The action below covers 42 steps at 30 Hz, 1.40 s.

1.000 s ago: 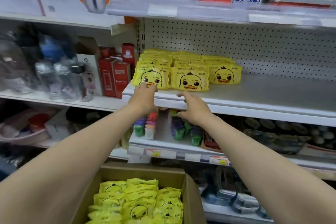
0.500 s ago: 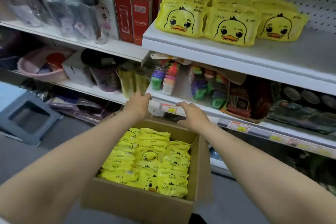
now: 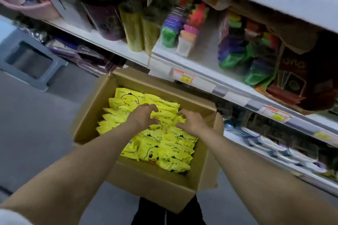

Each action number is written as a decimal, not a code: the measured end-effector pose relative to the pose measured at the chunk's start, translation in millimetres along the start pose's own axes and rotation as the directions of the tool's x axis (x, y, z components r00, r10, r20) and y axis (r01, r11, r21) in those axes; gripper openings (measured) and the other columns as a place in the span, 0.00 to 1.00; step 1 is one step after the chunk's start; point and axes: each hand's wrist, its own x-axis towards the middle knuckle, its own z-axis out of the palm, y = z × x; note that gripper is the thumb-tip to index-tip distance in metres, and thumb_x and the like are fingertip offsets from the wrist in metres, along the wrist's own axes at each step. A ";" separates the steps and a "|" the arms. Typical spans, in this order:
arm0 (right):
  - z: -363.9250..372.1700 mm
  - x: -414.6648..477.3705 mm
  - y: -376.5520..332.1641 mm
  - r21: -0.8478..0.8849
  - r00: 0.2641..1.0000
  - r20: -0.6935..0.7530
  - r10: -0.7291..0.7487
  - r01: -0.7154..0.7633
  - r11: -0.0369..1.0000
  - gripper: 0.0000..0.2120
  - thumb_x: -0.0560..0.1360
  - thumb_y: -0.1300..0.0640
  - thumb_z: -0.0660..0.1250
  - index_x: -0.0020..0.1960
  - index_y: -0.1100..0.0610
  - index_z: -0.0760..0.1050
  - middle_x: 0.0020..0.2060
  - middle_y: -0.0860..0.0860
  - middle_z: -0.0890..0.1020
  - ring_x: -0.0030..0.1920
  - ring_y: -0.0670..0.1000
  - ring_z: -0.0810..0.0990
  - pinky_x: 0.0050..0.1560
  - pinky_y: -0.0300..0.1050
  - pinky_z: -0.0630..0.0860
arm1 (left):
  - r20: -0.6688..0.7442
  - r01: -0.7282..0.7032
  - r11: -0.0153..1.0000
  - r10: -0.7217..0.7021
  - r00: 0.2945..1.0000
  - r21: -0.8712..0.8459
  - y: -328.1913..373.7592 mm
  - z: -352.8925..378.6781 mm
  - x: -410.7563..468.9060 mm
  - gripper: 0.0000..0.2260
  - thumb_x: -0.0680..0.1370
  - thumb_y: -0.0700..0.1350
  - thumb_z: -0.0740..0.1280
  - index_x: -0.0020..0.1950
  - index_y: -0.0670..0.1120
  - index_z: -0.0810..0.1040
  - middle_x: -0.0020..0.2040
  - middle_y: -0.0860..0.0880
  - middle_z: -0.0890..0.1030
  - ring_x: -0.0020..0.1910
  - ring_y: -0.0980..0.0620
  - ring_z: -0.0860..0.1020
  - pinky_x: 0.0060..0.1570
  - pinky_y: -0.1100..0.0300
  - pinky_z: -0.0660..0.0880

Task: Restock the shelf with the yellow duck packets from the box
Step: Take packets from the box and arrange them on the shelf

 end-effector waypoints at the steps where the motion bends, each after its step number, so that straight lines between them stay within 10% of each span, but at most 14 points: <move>1: 5.0 9.3 2.0 0.028 1.000 0.011 -0.008 0.008 1.000 0.24 0.75 0.47 0.72 0.69 0.48 0.73 0.65 0.52 0.78 0.63 0.54 0.77 0.57 0.43 0.72 | 0.012 0.008 1.000 -0.008 1.000 -0.001 -4.4 8.5 7.1 0.24 0.72 0.55 0.74 0.65 0.50 0.75 0.63 0.45 0.77 0.61 0.44 0.74 0.56 0.52 0.73; 14: 52.9 76.8 11.1 0.187 0.997 -0.002 -0.080 0.079 0.979 0.21 0.75 0.50 0.72 0.67 0.48 0.76 0.65 0.48 0.79 0.65 0.50 0.77 0.63 0.45 0.72 | -0.091 0.041 0.991 -0.030 0.995 0.126 -37.2 67.2 45.5 0.22 0.73 0.54 0.73 0.63 0.48 0.74 0.57 0.47 0.75 0.60 0.44 0.72 0.46 0.53 0.70; 25: 58.2 93.7 18.3 0.216 0.997 0.014 -0.071 0.067 0.974 0.17 0.78 0.49 0.69 0.66 0.50 0.78 0.58 0.51 0.77 0.60 0.51 0.77 0.58 0.42 0.70 | 0.061 0.019 0.888 -0.053 0.997 0.459 -35.3 68.3 59.6 0.16 0.76 0.58 0.67 0.62 0.55 0.80 0.58 0.49 0.80 0.64 0.45 0.68 0.62 0.52 0.66; 35: 77.8 90.9 4.7 0.243 0.996 -0.088 -0.001 0.022 0.970 0.23 0.73 0.50 0.75 0.66 0.52 0.77 0.62 0.53 0.73 0.63 0.53 0.75 0.56 0.38 0.68 | 0.127 0.047 0.991 -0.030 0.991 -0.128 -68.2 -33.5 48.3 0.21 0.79 0.53 0.67 0.66 0.42 0.76 0.66 0.42 0.76 0.68 0.43 0.71 0.65 0.54 0.67; 42: 98.9 92.5 -12.1 -0.075 0.994 -0.101 0.033 -0.040 0.996 0.33 0.68 0.39 0.75 0.67 0.47 0.65 0.64 0.51 0.74 0.64 0.56 0.73 0.51 0.48 0.73 | 0.067 0.166 0.892 -0.152 0.986 -0.420 -99.1 -19.6 32.5 0.22 0.78 0.59 0.65 0.60 0.42 0.77 0.60 0.47 0.78 0.60 0.47 0.76 0.64 0.50 0.71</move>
